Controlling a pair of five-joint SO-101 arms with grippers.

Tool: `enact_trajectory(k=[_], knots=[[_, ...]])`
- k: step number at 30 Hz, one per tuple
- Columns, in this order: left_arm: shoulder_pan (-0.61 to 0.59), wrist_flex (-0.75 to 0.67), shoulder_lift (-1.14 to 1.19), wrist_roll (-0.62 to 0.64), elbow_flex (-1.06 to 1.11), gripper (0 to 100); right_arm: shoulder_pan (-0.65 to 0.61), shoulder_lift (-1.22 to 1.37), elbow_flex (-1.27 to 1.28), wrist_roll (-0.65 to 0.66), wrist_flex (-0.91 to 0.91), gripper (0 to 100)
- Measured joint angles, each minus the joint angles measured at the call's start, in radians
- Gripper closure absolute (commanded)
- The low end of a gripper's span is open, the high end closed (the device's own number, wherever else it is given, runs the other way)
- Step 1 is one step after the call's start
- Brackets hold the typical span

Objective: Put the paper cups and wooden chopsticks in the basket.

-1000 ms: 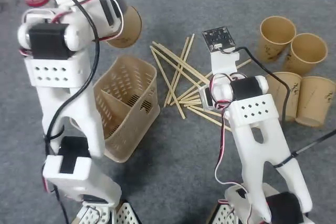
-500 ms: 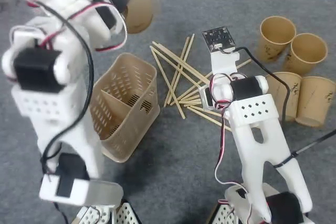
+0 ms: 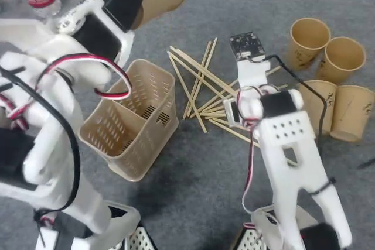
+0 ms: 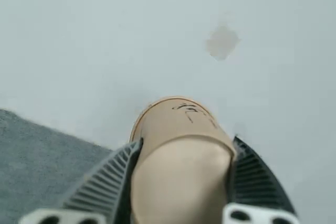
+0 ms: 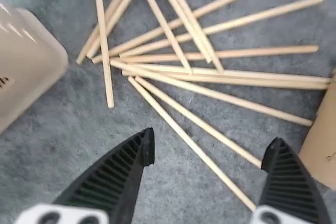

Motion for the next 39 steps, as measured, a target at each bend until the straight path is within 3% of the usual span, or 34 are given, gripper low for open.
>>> enact_trajectory(k=[10,25,31,39], knots=[[-0.003,0.106,-0.161,-0.176,0.009,99,-0.003,-0.276,0.087,0.000,-0.002,66.7],[0.049,0.106,-0.700,-0.281,0.655,99,-0.002,-0.190,0.087,0.000,-0.002,66.7],[0.106,0.106,-0.744,-0.209,0.690,99,-0.002,-0.190,0.087,0.000,-0.015,66.7],[0.428,0.106,-0.769,-0.002,0.694,99,-0.003,-0.190,0.087,0.000,-0.020,66.7]])
